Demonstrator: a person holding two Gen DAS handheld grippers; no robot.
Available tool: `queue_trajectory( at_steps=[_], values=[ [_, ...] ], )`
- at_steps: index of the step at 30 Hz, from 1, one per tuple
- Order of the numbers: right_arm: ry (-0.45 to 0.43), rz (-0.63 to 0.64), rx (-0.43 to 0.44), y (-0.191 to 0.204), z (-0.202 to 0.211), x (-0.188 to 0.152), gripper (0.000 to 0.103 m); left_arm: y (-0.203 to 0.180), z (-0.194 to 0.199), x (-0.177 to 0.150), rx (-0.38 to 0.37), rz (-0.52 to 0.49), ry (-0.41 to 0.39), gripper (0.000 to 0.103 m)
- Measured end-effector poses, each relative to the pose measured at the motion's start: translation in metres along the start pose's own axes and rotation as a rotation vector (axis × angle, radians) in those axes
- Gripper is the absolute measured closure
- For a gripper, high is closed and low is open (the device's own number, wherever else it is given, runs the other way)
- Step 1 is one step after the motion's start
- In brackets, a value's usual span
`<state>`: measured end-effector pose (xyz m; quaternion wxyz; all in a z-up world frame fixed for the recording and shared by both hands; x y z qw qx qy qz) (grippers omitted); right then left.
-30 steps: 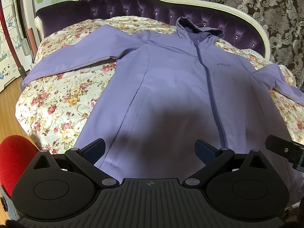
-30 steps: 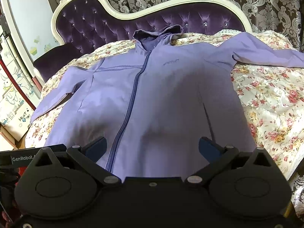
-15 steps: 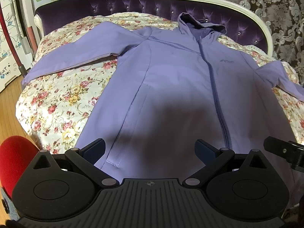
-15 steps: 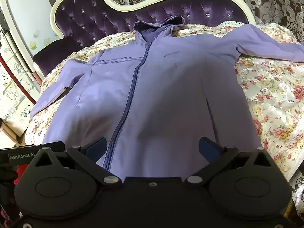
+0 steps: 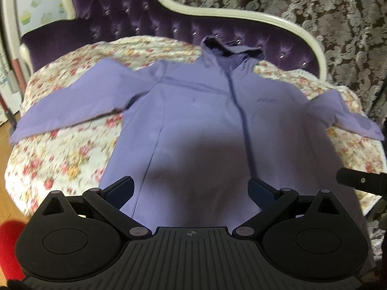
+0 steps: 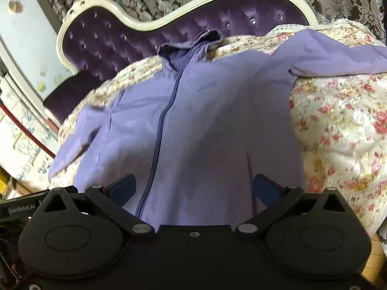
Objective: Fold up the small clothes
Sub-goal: 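Grasp a lavender sleeve cuff with the right gripper and lift it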
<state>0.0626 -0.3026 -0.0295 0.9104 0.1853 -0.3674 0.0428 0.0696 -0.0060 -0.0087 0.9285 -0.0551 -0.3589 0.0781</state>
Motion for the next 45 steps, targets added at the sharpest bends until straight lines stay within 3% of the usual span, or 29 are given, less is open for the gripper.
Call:
queue_trajectory(
  at_steps=[11,15,29,33,36,41,44,45],
  values=[
    [-0.082,-0.17,0.002,-0.069,0.001,0.045,0.001,-0.014,-0.022,0.053,-0.127,-0.011,-0.091,0.001],
    [-0.14,-0.26,-0.075,-0.114,0.005,0.058,0.001,-0.016,-0.036,0.069,-0.184,0.02,-0.129,0.001],
    [-0.205,-0.376,-0.38,-0.273,-0.011,0.093,0.001,-0.016,-0.112,0.078,-0.057,-0.023,-0.088,0.001],
    [-0.24,-0.493,-0.407,-0.32,-0.017,0.093,0.012,-0.009,-0.128,0.072,-0.028,-0.017,-0.057,0.001],
    [-0.254,-0.558,-0.441,-0.344,-0.024,0.09,0.014,-0.004,-0.138,0.069,-0.008,-0.019,-0.037,0.001],
    [-0.283,-0.587,-0.481,-0.366,-0.032,0.091,0.036,0.001,-0.151,0.061,0.014,-0.038,-0.007,0.001],
    [-0.276,-0.596,-0.529,-0.375,-0.039,0.095,0.069,-0.002,-0.151,0.058,0.026,-0.073,-0.015,0.001],
    [-0.279,-0.595,-0.564,-0.375,-0.038,0.096,0.087,-0.003,-0.151,0.058,0.025,-0.077,-0.016,0.001]
  ],
)
Point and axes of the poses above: each gripper's, at about its wrist camera, not at the fingertips, and z roughly against the way its jaws point, y to its left, x to its top, the point moved 3 cm from there along -z, roughly the way its jaws point, and after that the axes turned 8 degrees about z, right-handed, at the moved point
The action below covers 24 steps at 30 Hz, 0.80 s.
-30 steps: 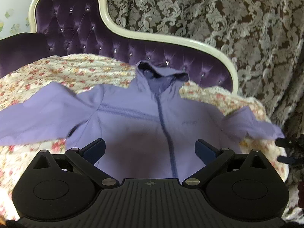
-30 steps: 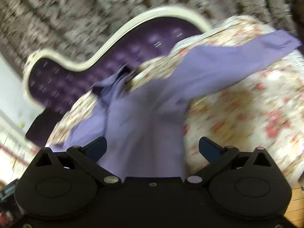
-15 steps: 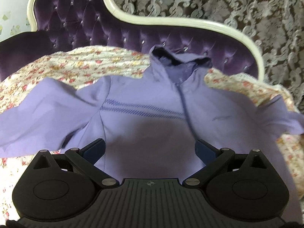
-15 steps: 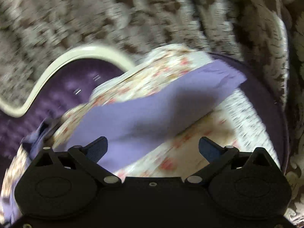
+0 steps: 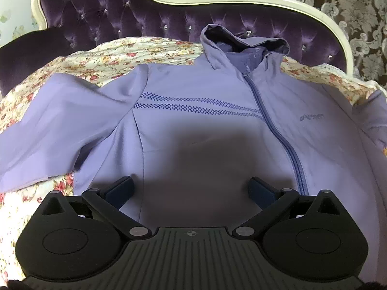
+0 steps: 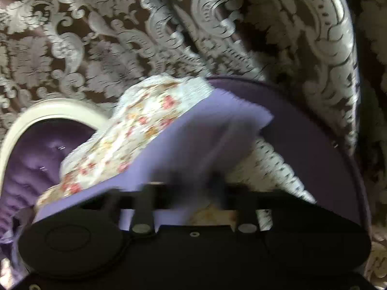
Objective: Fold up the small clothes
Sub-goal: 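Grasp a lavender sleeve cuff with the right gripper and lift it, then carry the sleeve across the jacket body with the right gripper and release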
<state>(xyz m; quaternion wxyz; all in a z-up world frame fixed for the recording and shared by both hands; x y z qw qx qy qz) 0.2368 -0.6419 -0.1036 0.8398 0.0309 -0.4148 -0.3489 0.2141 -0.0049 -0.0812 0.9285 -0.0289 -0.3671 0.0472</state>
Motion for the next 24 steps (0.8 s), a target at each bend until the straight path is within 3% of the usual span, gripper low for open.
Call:
queue_trajectory(
  at_steps=[5,11,13,18,21,24],
  values=[
    [-0.075,0.051,0.001,0.02,0.023,0.017,0.091,0.006,0.002,0.003,-0.036,0.02,0.002,0.001],
    [-0.23,0.246,0.099,0.09,0.092,0.056,0.092,0.016,0.007,0.007,-0.089,0.089,0.005,0.001],
    [-0.29,0.326,0.159,0.124,0.119,0.065,0.097,0.02,0.011,0.007,-0.102,0.106,0.001,0.001],
    [-0.369,0.529,0.355,0.226,0.174,0.061,0.097,0.036,0.021,0.009,-0.119,0.14,-0.015,0.001],
    [-0.34,0.59,0.485,0.279,0.192,0.042,0.097,0.047,0.026,0.009,-0.124,0.165,-0.019,0.001],
    [-0.295,0.576,0.575,0.304,0.189,0.026,0.095,0.054,0.032,0.008,-0.125,0.178,-0.029,0.001]
  ],
)
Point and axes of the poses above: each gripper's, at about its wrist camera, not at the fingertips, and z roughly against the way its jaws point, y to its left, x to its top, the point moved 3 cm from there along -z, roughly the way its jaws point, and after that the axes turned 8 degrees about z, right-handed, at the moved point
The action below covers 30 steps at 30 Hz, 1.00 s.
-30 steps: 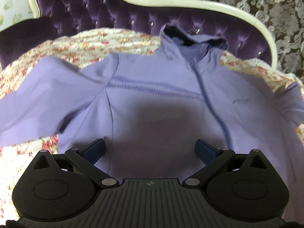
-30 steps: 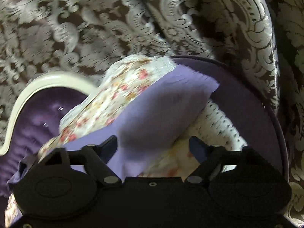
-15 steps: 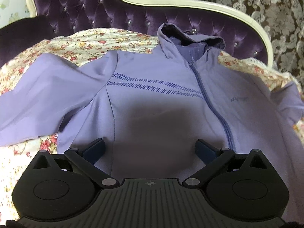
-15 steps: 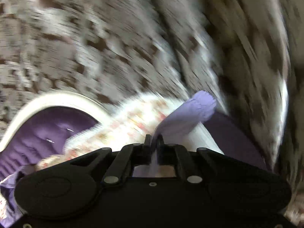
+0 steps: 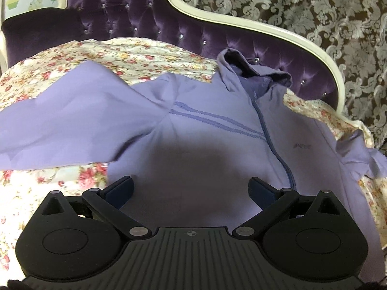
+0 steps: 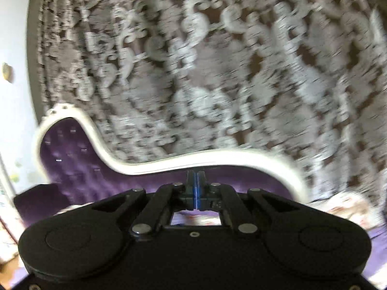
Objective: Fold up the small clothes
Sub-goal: 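Carry the sleeve across the jacket body with the right gripper and release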
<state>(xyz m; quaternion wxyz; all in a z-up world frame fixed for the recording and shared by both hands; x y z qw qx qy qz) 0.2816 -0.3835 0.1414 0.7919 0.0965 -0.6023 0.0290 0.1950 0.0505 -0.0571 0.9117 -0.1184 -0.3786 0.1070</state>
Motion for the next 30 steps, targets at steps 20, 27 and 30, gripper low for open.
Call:
queue_trajectory(
  at_steps=[20,27,30],
  values=[
    [0.117,0.021,-0.417,-0.133,0.037,-0.15,0.001,-0.008,-0.029,-0.023,0.141,-0.095,0.025,0.0],
    [0.249,-0.281,-0.433,-0.205,0.028,-0.194,0.001,-0.005,-0.028,-0.029,0.13,-0.086,-0.015,0.0],
    [0.258,-0.391,-0.438,-0.228,0.026,-0.215,0.001,-0.006,-0.029,-0.029,0.134,-0.09,-0.009,0.0]
  ],
)
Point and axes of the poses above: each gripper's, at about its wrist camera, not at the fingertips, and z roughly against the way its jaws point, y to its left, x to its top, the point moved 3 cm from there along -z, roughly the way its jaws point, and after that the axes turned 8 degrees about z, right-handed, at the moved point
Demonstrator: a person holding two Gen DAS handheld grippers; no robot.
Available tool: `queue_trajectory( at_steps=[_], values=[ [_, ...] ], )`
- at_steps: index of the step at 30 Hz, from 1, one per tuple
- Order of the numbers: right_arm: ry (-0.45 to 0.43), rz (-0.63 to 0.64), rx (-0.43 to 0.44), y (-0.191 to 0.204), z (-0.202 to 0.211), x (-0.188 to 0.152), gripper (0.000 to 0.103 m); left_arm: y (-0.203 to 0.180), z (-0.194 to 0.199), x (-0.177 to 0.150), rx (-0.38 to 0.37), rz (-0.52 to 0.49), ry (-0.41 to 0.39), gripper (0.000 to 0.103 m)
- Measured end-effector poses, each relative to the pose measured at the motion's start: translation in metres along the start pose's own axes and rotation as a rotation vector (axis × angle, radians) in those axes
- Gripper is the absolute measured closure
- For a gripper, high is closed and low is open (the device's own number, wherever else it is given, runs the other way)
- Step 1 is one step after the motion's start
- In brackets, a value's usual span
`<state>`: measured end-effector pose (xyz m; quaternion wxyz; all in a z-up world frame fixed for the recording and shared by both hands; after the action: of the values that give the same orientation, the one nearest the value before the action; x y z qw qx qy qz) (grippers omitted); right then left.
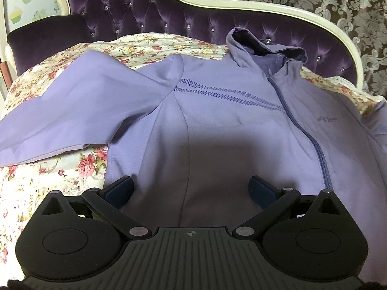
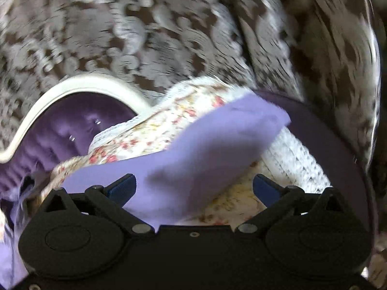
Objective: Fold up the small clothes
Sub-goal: 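Carry the sleeve across the jacket body with the right gripper and release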
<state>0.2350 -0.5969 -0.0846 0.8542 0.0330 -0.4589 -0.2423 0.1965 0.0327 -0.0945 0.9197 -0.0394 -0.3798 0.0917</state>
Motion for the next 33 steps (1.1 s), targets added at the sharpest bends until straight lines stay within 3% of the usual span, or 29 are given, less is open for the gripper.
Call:
queue_trajectory(
  at_steps=[5,8,11,12,13,16,20,27,33],
  values=[
    [0.01,-0.139,-0.003,-0.028,-0.025,-0.003,0.001,0.001,0.0,-0.002,-0.006,-0.001,-0.01,0.0],
    [-0.029,-0.176,0.007,-0.038,-0.033,-0.003,0.008,0.0,0.0,-0.001,-0.006,-0.001,-0.006,0.0],
    [-0.042,-0.169,-0.03,-0.043,-0.041,0.001,0.044,0.0,0.0,-0.001,-0.006,-0.001,-0.008,0.0],
    [-0.035,-0.159,-0.064,-0.045,-0.043,0.003,0.075,0.0,0.0,-0.001,-0.006,0.0,-0.009,0.0],
    [-0.022,-0.154,-0.095,-0.047,-0.045,0.004,0.09,0.0,0.0,-0.001,-0.007,0.001,-0.009,0.0],
    [-0.04,-0.16,-0.1,-0.043,-0.038,0.01,0.093,0.001,0.0,-0.001,-0.01,0.004,-0.01,0.0],
    [-0.105,-0.048,-0.09,-0.009,-0.011,0.04,0.094,0.001,0.001,-0.001,-0.014,0.006,-0.014,0.0],
    [-0.234,0.184,0.134,0.115,0.067,0.096,0.094,0.004,0.006,0.001,-0.042,0.015,-0.012,0.001],
    [-0.263,0.372,0.41,0.253,0.124,0.088,0.094,0.018,0.014,0.009,-0.125,0.075,0.003,0.002]
  ],
)
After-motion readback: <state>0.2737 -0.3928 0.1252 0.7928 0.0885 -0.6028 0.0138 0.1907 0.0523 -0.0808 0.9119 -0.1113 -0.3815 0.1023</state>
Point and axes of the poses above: each gripper's, at about its wrist camera, not at the fingertips, and z roughly against the way its jaws point, y to its left, x to its top, the point moved 3 cm from there along -z, roughly the way its jaws point, and after that the axes turned 8 degrees about z, right-handed, at the moved point
